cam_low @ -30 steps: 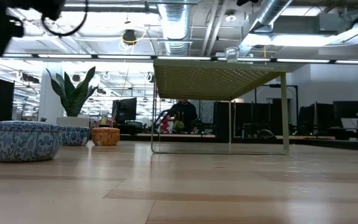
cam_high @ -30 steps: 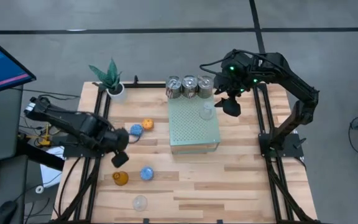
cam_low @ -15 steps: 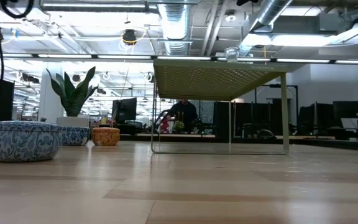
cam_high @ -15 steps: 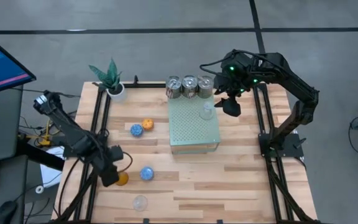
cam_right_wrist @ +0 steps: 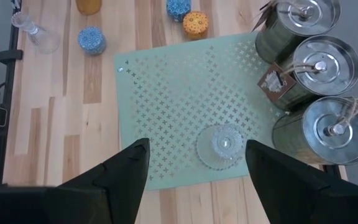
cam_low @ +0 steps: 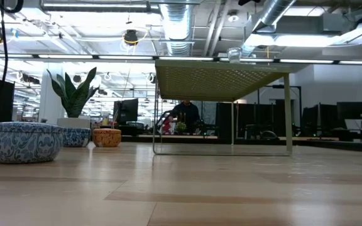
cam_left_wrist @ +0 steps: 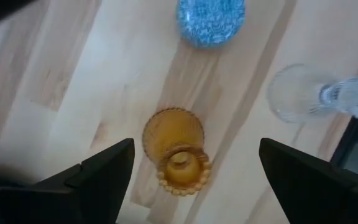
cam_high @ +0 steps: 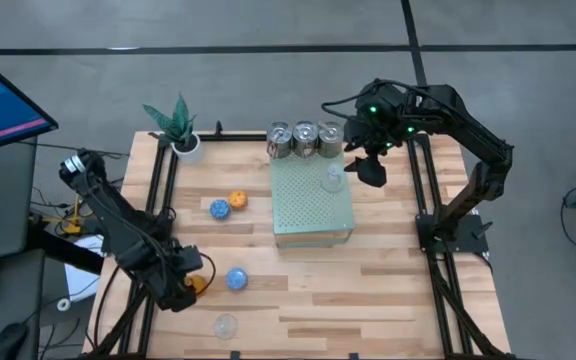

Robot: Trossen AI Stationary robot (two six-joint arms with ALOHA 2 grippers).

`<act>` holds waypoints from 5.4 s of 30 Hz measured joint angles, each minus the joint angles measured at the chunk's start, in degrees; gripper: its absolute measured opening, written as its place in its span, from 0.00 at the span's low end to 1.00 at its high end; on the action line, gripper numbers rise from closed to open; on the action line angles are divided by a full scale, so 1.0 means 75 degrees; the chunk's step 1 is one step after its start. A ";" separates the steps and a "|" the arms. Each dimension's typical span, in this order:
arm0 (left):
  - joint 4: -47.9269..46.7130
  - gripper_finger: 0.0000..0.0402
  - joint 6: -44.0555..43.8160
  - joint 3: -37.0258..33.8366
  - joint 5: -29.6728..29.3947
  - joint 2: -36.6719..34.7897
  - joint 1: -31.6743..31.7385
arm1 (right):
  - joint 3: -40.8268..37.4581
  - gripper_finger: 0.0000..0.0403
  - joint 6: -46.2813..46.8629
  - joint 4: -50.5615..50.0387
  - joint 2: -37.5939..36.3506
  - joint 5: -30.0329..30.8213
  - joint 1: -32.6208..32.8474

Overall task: Pick & Place candle stick holders
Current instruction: Put the yellow candle holder on the shelf

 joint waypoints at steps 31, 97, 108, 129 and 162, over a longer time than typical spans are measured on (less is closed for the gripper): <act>0.1107 0.86 -0.0401 -0.1395 0.0513 -0.0001 -0.0311 | 0.0000 0.64 -0.0108 -0.0062 0.0000 -0.0029 0.0012; 0.1385 0.43 -0.0298 -0.0110 -0.0839 -0.3005 0.4542 | -0.0003 0.64 -0.0169 -0.0221 0.0003 -0.0029 -0.0204; 0.3217 0.43 0.2535 0.1039 -0.0087 -0.2131 0.6677 | -0.0003 0.64 -0.0309 -0.0218 0.0003 -0.0029 -0.0254; 0.3487 0.44 0.6689 0.3956 0.2253 0.1739 0.8974 | -0.0003 0.64 -0.0286 -0.0218 0.0003 -0.0029 -0.0254; 0.3024 0.44 0.7577 0.4146 0.2164 0.2739 0.8556 | -0.0003 0.64 -0.0300 -0.0212 0.0003 -0.0029 -0.0254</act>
